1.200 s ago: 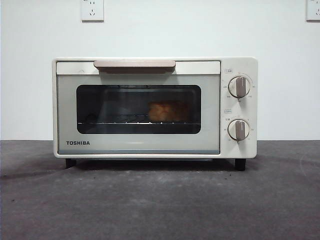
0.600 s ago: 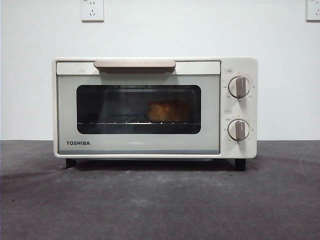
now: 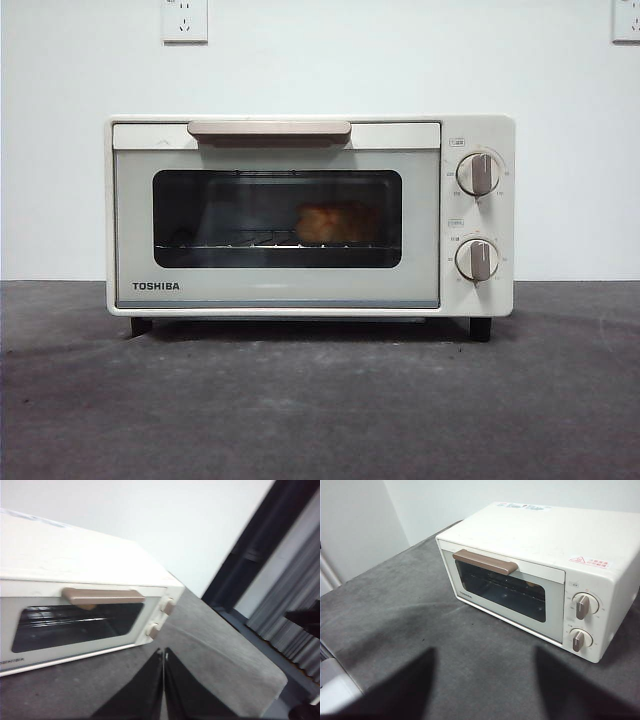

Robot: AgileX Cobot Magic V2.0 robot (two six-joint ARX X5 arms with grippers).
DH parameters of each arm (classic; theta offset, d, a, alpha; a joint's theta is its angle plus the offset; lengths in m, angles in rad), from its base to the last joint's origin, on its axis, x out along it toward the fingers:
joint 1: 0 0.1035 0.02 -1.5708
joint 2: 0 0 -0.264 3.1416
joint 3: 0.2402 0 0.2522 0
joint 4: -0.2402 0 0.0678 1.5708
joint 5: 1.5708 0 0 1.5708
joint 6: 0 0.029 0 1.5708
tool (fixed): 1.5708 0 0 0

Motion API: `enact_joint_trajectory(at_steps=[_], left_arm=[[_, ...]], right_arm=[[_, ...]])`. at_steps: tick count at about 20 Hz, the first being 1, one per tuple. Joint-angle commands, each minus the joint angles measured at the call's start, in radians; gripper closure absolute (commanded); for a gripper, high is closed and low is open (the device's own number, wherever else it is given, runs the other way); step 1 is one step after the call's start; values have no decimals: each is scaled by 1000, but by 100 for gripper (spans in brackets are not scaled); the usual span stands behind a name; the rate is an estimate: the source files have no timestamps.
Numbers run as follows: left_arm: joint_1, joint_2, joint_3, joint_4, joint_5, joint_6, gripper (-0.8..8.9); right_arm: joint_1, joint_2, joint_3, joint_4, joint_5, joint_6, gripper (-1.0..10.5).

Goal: The left arm flap open the oven, the right arm pick bread and place it into oven, the left arm flap close the oven

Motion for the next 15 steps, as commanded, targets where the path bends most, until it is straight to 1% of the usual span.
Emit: enact_joint_trajectory(at_steps=[1,3,15], left_arm=[[-2,1,15,10,-17,19,804],[-3,1,15,10,-16,19,804],[-3,1,15,15,-16,19,804]], right_arm=[[9,3,16,10,10,-12,931],[9,3,16,8,26,-6,932],[9,3,16,46,23,-5,932]])
